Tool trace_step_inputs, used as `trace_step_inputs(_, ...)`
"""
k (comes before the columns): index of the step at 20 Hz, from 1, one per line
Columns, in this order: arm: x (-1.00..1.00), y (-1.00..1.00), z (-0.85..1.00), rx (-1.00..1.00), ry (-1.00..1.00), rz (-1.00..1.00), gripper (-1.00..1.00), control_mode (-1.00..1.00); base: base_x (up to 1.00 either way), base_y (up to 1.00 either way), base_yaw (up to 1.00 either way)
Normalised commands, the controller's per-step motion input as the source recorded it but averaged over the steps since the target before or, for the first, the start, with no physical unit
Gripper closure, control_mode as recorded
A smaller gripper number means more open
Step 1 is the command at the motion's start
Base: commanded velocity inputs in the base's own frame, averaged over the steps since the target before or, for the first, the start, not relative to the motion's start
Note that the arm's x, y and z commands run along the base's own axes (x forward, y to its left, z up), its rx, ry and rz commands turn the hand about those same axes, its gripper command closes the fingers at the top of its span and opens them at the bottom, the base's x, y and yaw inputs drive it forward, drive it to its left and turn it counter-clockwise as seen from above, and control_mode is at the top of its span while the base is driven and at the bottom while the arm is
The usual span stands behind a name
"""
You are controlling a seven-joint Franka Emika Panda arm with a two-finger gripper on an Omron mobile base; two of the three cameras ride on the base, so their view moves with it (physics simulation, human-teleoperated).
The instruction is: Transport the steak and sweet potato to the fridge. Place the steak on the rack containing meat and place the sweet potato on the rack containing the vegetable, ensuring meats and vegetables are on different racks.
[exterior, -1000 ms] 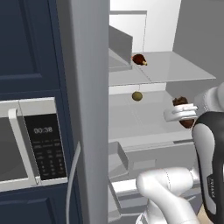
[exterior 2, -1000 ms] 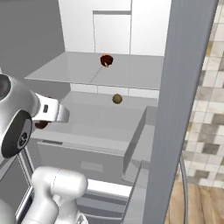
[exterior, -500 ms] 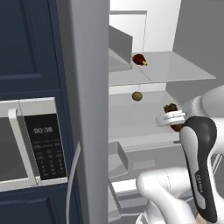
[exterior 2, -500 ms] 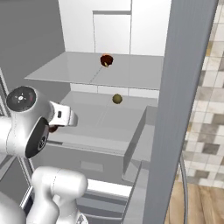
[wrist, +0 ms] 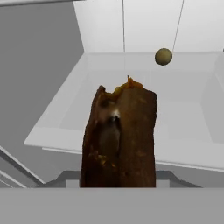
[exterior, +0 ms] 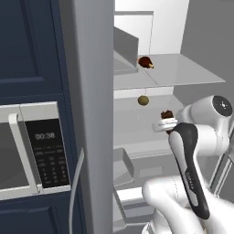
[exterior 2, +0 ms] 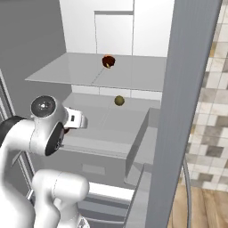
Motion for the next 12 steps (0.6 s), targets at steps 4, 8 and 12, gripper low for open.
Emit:
trace_step_inputs(4,0.63,0.00,-0.32,0.00,0.00,0.00,1.00,-1.00,0.00,0.00,0.00)
trace_step_inputs(8,0.61,0.00,-0.27,0.00,0.00,0.00,1.00,-1.00,0.00,0.00,0.00)
trace_step_inputs(12,0.58,0.00,-0.34,0.00,0.00,0.00,1.00,-1.00,0.00,0.00,0.00)
